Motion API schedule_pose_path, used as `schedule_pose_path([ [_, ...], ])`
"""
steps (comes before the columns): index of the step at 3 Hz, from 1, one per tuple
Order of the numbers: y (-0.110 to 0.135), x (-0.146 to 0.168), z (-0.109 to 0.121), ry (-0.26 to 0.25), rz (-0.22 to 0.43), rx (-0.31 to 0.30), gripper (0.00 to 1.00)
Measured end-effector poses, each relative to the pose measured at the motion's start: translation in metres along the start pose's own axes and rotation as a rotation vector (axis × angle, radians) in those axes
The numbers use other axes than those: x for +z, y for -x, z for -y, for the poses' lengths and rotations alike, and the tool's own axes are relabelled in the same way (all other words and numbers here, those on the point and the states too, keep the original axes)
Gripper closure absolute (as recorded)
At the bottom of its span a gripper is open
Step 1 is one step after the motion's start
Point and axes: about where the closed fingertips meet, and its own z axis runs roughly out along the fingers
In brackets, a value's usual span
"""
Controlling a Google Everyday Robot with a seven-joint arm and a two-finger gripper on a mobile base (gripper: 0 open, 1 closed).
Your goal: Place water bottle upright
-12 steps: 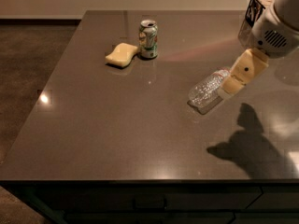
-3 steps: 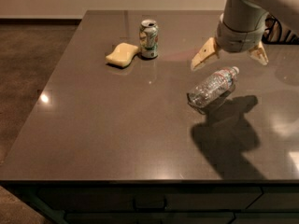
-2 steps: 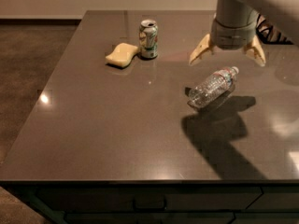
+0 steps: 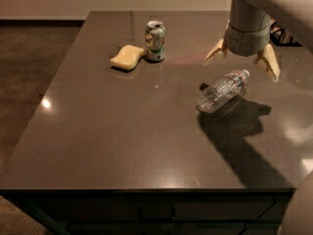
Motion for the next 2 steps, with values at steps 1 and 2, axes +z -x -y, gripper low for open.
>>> schedule_pose_path([
  [1,-0.004,0.014,0.003,-0.012,-0.04,0.1,0.0],
  [2,-0.012,0.031,0.002,-0.017,-0.089,0.164,0.0],
])
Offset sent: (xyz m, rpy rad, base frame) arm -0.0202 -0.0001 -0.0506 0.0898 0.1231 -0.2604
